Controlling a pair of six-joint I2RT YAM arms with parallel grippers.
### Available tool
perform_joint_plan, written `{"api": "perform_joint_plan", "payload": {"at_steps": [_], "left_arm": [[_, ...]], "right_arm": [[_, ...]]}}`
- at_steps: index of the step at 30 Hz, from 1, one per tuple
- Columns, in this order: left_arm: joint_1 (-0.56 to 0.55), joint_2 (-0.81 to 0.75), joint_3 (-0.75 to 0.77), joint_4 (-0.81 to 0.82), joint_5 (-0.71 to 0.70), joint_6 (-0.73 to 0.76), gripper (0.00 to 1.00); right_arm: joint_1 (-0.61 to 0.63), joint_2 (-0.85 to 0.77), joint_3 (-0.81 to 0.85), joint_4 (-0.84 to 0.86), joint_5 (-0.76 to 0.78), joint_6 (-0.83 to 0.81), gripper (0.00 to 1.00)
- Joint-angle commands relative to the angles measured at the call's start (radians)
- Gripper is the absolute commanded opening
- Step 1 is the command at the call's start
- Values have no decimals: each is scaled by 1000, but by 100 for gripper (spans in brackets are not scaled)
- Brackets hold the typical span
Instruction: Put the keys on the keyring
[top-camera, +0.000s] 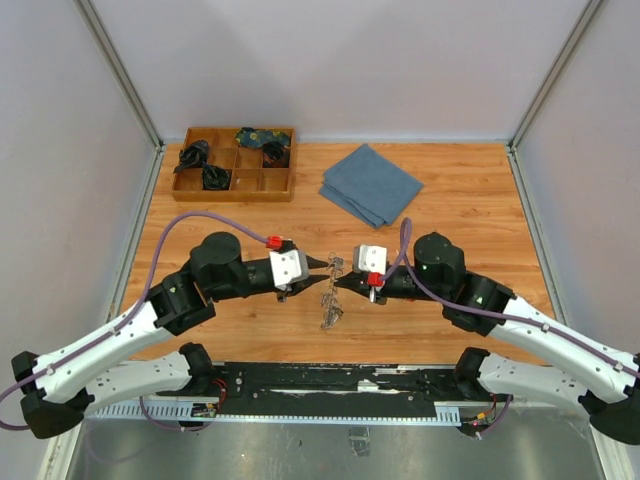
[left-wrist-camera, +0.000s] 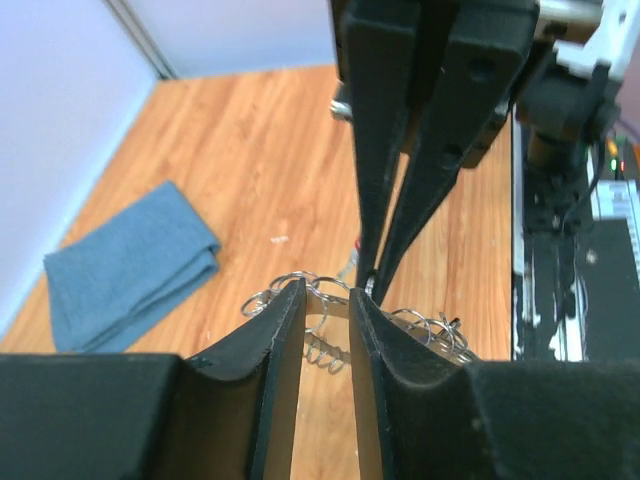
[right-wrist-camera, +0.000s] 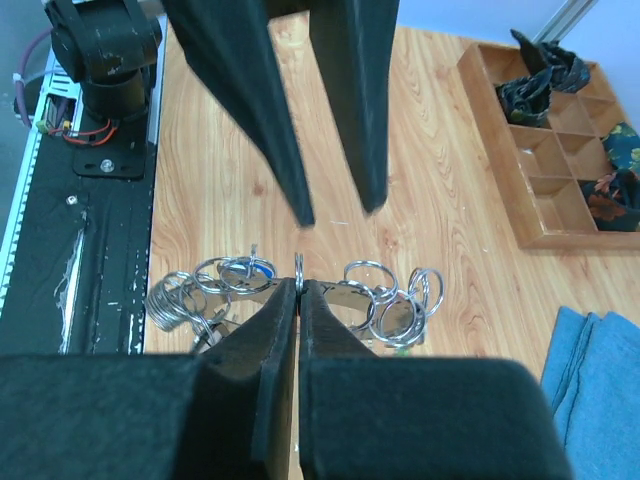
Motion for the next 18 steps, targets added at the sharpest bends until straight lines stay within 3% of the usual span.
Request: {"api": "perform_joint_plan", "payload": {"at_steps": [1, 9, 18], "left_arm": [[4, -87, -51, 210, -40, -123, 30], [3, -214, -170, 357, -66, -241, 23], [5, -257, -244, 501, -28, -310, 21]], "right_arm": [[13, -84, -64, 190, -8, 63, 0], [9, -215, -213, 482, -22, 131, 0], [4, -215, -285, 757, -54, 299, 0]]}}
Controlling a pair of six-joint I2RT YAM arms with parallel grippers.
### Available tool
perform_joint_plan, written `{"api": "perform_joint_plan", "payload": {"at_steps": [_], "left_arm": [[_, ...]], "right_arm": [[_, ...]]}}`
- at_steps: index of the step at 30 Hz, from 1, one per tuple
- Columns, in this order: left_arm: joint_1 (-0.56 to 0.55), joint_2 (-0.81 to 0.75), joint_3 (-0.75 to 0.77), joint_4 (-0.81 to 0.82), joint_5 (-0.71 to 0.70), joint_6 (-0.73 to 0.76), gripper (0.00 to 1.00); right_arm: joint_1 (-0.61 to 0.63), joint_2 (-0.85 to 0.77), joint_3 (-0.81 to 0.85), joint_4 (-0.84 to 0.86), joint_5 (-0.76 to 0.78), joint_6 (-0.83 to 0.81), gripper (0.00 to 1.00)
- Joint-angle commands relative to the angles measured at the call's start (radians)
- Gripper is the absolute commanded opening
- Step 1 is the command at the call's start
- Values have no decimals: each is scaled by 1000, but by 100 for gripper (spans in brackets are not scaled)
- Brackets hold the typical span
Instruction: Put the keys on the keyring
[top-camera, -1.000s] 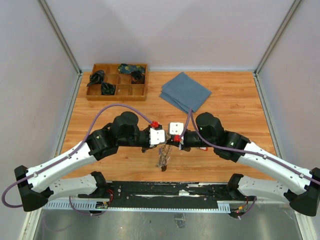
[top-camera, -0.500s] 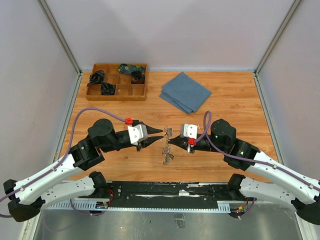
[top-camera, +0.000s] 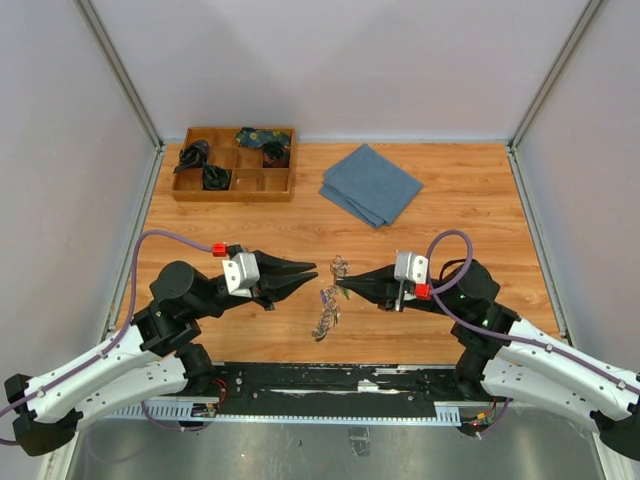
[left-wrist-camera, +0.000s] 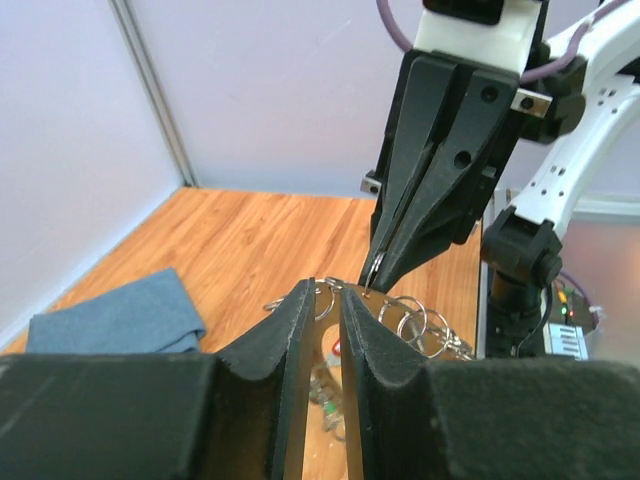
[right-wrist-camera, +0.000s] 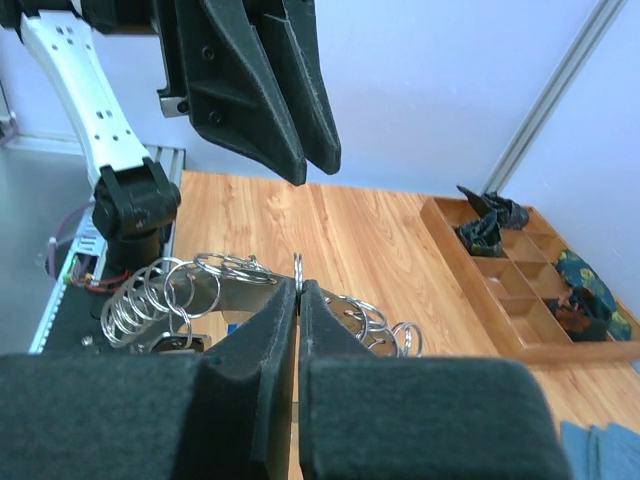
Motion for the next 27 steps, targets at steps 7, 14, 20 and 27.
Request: {"api": "perform_joint_plan", "payload": {"at_steps": [7, 14, 20, 27], "left_arm": [[4, 21, -21, 189, 62, -63, 24], [4, 51, -21, 255, 230, -74, 24], [5, 63, -16, 290, 303, -82, 26], [4, 88, -10, 287, 336, -86, 27]], "right_arm": [[1, 14, -32, 377, -97, 160, 0], [2, 37, -46, 495, -180, 189, 0], [3, 44, -45, 512, -226, 177, 0], [4, 38, -40, 488, -217, 149, 0]]}}
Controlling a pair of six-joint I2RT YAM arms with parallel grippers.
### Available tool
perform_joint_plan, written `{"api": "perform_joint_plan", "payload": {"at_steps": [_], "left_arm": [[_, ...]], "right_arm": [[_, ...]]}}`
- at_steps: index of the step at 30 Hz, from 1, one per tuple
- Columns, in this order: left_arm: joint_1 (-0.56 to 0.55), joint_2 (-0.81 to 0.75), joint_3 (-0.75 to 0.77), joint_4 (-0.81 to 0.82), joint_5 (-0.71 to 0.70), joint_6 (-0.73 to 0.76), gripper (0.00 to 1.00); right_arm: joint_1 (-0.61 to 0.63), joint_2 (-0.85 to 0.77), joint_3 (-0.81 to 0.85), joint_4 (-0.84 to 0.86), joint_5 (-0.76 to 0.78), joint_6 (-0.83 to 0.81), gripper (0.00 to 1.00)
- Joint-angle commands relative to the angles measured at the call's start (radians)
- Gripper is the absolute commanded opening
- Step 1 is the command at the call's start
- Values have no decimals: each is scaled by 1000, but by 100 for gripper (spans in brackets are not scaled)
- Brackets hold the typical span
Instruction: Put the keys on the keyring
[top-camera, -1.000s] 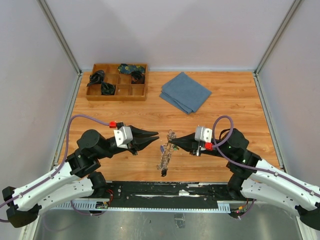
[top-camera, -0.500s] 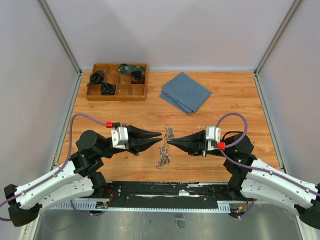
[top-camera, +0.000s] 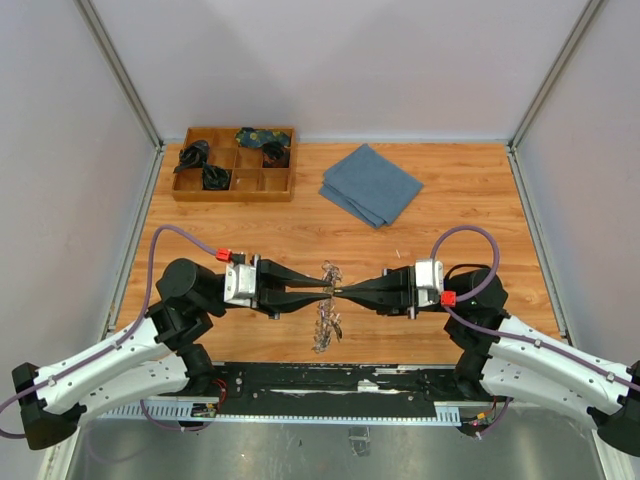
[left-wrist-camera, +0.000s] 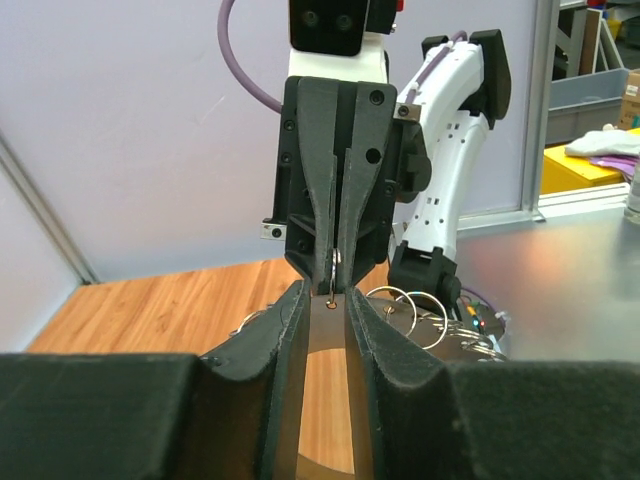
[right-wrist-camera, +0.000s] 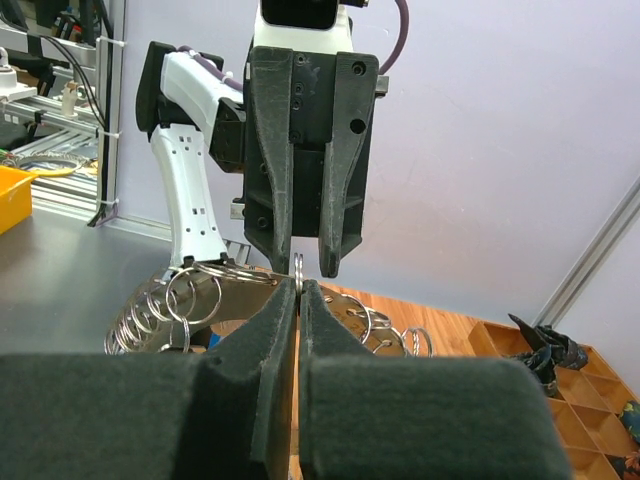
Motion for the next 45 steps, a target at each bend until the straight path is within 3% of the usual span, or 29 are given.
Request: {"api": "perform_joint_plan", "payload": {"at_steps": [1, 13, 19, 22, 25, 28, 35, 39, 45], "left_arm": [[4, 16, 8, 35, 46, -15, 27], [4, 57, 36, -7, 11, -7, 25], [5, 76, 55, -43, 1, 3, 14], [4, 81, 57, -58, -8, 9, 1], [4, 82, 63, -77, -16, 21, 0], [4, 83, 83, -137, -24, 58, 0], [4, 93, 158, -352, -56, 158, 1], [4, 103, 172, -394, -54, 165, 1], [4, 125, 178, -390, -52, 150, 1]], "right_arm": [[3, -17, 12, 72, -9, -25, 0], [7, -19, 29, -5, -14, -62, 0], [8, -23, 39, -61, -15, -90, 0], [8, -29, 39, -71, -14, -97, 0], [8, -37, 46, -103, -13, -111, 0], [8, -59, 73, -226, 3, -159, 7], [8, -75, 232, -762, 55, -396, 26], [8, -66, 283, -898, 76, -456, 27], [8, -46, 320, -957, 76, -502, 24]]}}
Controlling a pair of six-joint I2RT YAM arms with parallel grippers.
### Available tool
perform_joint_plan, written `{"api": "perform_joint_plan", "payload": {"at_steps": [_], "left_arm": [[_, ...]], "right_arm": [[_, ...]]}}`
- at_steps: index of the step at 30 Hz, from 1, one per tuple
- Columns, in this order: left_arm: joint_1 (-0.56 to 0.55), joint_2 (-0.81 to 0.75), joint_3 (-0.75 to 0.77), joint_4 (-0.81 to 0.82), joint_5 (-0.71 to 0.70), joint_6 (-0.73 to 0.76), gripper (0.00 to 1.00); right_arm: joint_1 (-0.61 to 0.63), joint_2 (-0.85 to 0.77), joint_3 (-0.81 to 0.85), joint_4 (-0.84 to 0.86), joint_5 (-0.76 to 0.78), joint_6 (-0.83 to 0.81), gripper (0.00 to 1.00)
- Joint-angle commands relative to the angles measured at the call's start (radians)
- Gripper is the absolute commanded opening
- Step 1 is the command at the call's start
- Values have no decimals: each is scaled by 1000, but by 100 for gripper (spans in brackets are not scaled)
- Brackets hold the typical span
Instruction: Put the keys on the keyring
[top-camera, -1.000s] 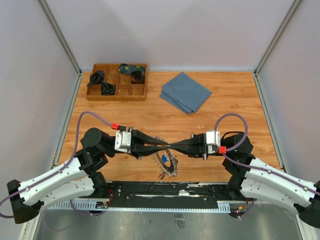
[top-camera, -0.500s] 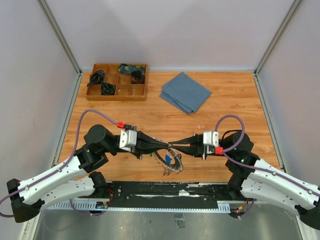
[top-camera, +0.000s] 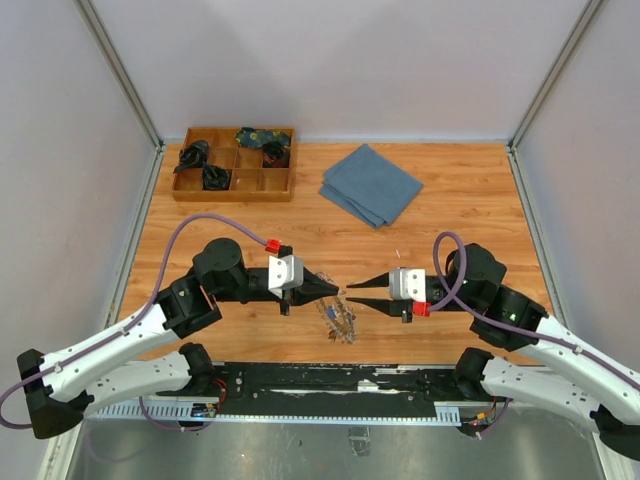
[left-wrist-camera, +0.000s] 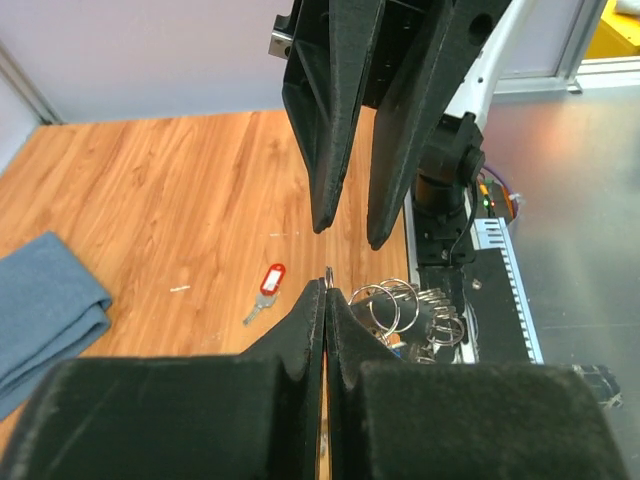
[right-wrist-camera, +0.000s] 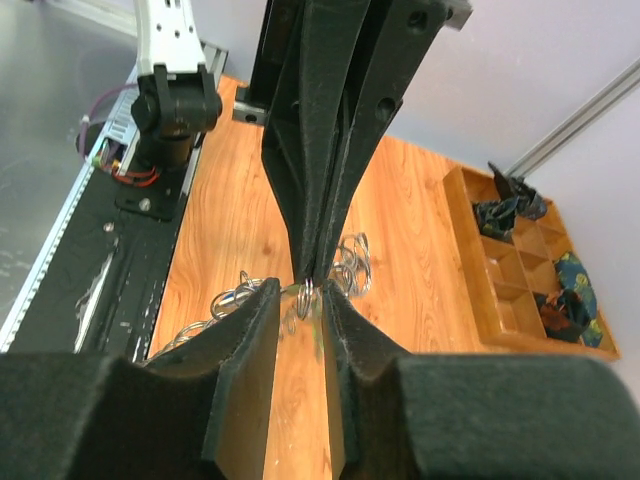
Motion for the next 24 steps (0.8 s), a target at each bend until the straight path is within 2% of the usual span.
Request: {"api": "perform_joint_plan", "payload": {"at_steps": [1, 6, 24], "left_arm": [[4, 5, 49, 19, -9, 7, 1], [5, 24, 68, 0, -9, 15, 0], [4, 44, 73, -7, 18, 27, 1]], "right_arm": [[8, 16, 53, -120, 4, -80, 25], [8, 52, 89, -205, 28, -115, 26], [9, 98, 147, -252, 105, -134, 24]]}}
